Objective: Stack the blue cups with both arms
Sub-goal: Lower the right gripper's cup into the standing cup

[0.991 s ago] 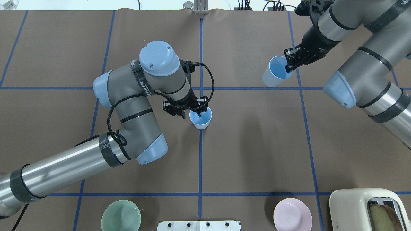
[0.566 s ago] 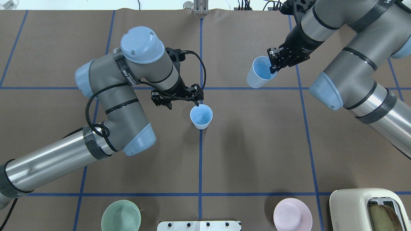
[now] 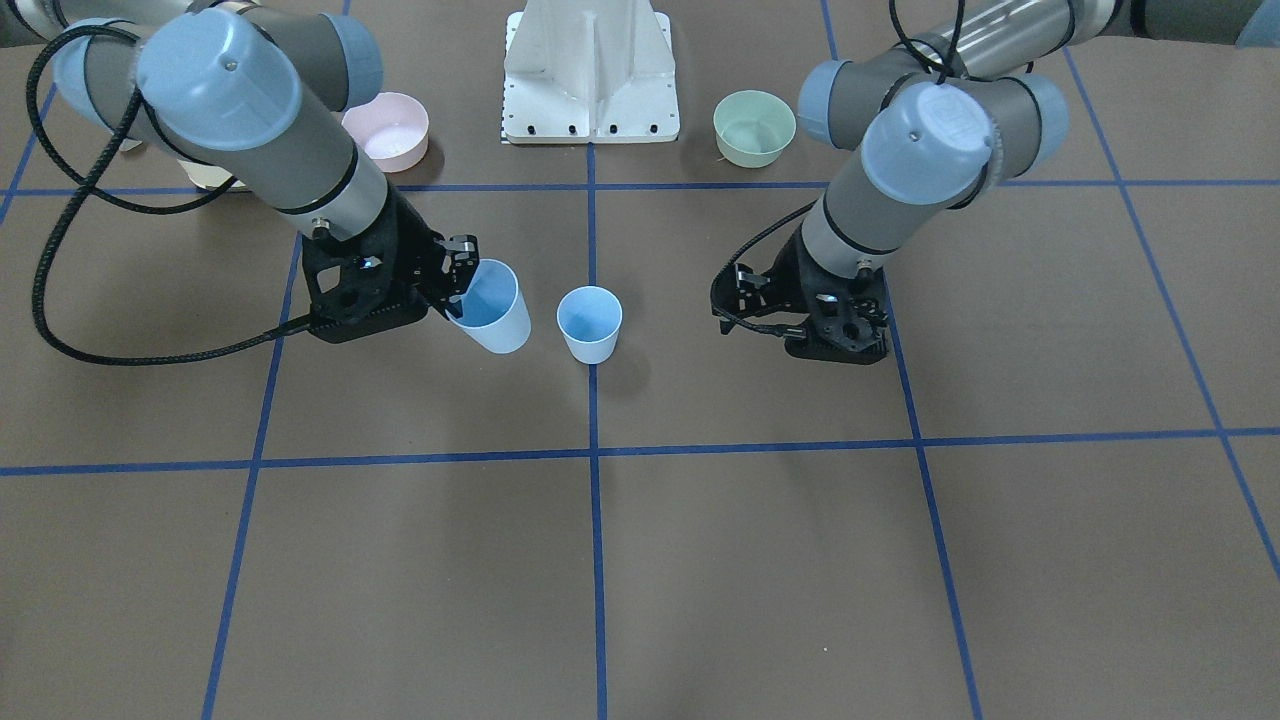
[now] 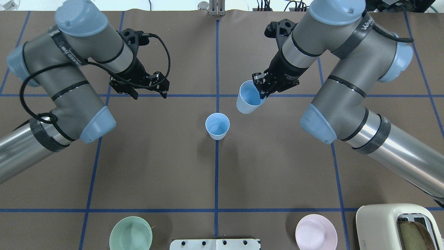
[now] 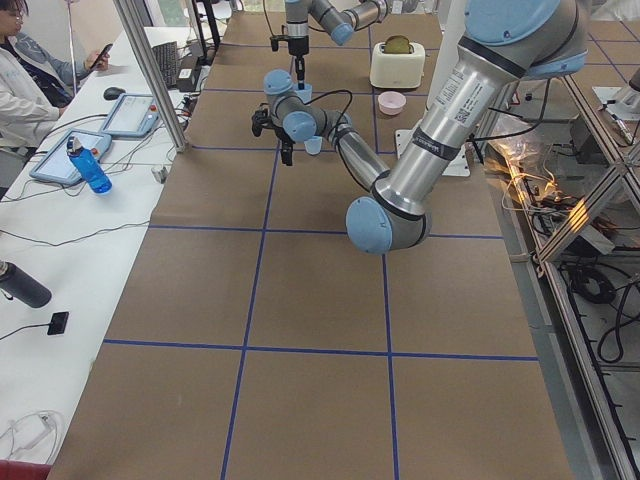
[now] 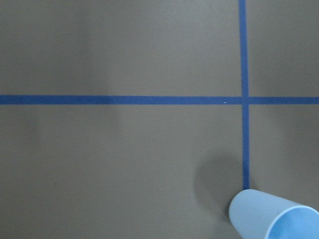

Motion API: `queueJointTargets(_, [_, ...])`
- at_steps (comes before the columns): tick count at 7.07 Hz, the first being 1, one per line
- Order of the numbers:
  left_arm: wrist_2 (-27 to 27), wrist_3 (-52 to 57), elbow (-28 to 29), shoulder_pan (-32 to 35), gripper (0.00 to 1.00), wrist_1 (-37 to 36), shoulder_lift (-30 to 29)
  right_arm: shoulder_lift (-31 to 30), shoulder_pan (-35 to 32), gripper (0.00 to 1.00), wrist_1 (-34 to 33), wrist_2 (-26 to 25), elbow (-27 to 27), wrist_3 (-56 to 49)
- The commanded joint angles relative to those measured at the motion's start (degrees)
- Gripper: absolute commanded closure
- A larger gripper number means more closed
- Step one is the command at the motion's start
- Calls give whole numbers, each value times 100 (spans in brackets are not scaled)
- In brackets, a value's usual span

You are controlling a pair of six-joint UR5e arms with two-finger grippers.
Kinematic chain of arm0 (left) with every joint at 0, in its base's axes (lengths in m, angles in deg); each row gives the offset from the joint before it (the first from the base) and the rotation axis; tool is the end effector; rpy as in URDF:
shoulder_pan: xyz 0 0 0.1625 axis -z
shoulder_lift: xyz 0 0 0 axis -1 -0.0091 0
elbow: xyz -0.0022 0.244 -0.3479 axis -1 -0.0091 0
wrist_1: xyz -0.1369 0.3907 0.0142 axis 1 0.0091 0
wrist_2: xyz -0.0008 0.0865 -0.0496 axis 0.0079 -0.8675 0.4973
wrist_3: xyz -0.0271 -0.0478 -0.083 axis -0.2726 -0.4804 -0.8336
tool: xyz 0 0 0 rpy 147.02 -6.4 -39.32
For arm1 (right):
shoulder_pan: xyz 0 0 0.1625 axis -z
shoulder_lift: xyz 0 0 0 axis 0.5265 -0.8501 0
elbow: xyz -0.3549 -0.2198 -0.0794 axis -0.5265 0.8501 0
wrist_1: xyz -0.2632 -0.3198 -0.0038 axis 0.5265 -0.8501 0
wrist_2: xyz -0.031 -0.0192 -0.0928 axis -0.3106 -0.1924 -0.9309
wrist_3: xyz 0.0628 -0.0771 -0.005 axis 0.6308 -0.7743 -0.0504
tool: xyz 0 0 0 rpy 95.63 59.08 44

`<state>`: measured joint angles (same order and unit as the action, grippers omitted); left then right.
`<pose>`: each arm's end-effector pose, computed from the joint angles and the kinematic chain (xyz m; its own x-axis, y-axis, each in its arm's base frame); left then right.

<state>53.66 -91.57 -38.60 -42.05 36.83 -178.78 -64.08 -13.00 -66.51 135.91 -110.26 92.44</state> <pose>0.3970 -0.5394 0.2529 0.5647 0.0716 -0.8222 -0.0441 0.9974 0.0566 -0.4090 -0.5072 0.1956 0.5181 -0.1311 0.8452 0.0880 0.9911 0.0999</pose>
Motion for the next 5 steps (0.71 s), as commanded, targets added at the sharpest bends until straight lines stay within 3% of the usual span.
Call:
queueJointTargets(1, [30,1059,-227,311,2,-658,166,476,494,100,-559,-455,11,159])
queueJointTargets(5, [21,1089,-219,311,2,-589,350,804,821,100,-599,-748,380,142])
